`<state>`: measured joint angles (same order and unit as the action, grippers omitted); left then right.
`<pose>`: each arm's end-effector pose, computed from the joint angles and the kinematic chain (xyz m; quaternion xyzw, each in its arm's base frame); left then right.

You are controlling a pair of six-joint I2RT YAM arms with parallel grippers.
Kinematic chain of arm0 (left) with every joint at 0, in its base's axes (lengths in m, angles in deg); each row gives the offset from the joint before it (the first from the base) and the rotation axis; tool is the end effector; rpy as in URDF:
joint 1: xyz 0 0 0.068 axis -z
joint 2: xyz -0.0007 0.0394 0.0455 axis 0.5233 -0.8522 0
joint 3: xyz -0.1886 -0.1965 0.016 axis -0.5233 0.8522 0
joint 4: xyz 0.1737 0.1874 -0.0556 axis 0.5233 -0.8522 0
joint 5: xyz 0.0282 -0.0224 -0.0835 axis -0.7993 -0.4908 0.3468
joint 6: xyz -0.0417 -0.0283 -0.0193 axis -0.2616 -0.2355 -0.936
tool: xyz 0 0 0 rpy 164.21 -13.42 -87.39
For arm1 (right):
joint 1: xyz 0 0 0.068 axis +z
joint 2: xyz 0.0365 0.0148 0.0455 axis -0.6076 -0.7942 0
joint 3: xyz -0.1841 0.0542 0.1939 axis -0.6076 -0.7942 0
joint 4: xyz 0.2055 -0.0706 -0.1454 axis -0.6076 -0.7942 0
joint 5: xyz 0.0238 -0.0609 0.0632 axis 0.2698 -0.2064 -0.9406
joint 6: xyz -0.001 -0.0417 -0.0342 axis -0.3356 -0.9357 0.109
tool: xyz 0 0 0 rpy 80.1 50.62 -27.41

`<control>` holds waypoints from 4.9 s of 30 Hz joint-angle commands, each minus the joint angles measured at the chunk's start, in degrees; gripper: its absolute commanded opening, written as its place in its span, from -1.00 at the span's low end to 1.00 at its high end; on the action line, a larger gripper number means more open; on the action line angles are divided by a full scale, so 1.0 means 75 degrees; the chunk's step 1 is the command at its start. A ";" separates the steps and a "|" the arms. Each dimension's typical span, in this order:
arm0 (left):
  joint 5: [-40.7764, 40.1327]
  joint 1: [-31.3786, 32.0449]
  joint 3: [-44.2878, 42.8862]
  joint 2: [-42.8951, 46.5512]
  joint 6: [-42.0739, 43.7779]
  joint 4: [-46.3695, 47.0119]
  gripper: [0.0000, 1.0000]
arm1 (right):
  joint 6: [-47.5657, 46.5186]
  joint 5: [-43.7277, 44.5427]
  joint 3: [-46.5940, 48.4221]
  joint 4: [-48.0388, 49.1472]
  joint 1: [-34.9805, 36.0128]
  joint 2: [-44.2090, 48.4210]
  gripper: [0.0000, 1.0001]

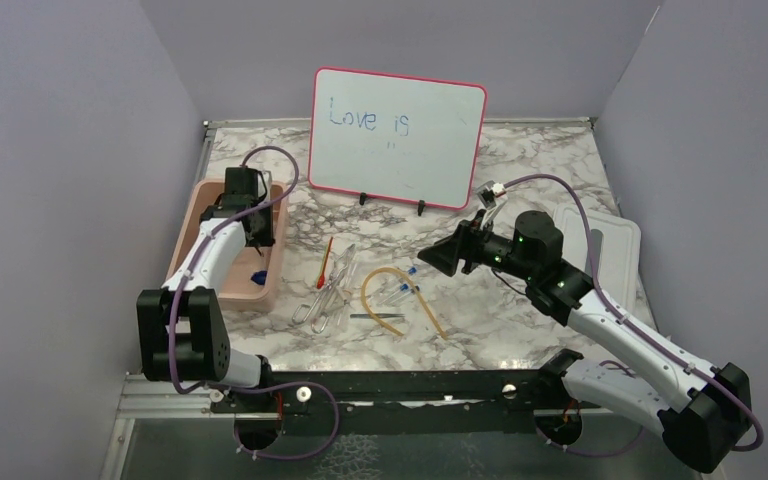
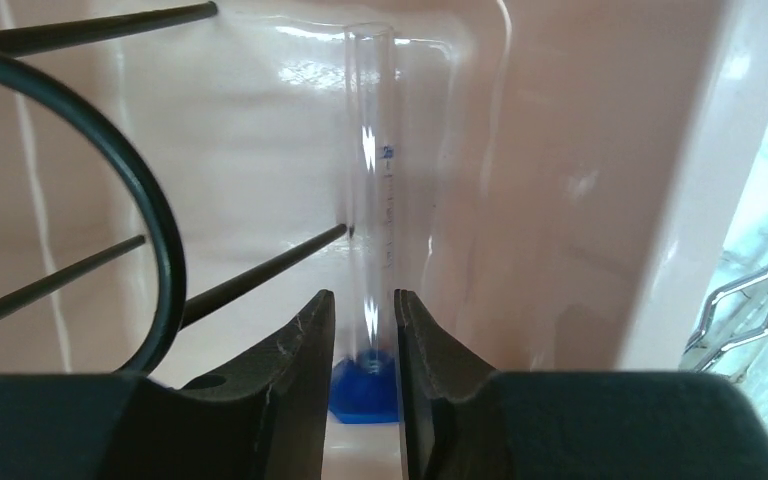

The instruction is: Organize the chemistry lab equipment

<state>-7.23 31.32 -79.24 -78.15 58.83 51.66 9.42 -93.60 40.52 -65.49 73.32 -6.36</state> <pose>0.2875 0.0035 0.2313 -0.0082 0.9597 0.0312 0.2792 0.1706 0.1403 0.3001 -0.1648 0.7515 0.4616 0.4415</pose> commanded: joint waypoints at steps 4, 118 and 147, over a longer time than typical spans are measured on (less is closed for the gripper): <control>0.0125 -0.0257 0.0281 -0.0056 -0.0333 0.0508 -0.39 | -0.0004 -0.0035 0.0185 -0.0034 -0.0002 0.0048 0.31; 0.1049 0.2155 -0.0011 0.4689 -0.2045 -0.0582 0.18 | 0.4057 0.2531 0.4491 -0.2004 0.3356 -0.7787 -0.47; 0.3136 0.2292 0.0149 0.4361 -0.3334 0.0381 0.32 | 0.1307 0.0910 0.2806 0.0338 0.2302 -0.4267 -0.87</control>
<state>5.23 48.20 -79.28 -45.10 36.78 48.76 26.84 -78.54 63.39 -71.48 95.11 -43.73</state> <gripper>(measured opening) 0.659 0.162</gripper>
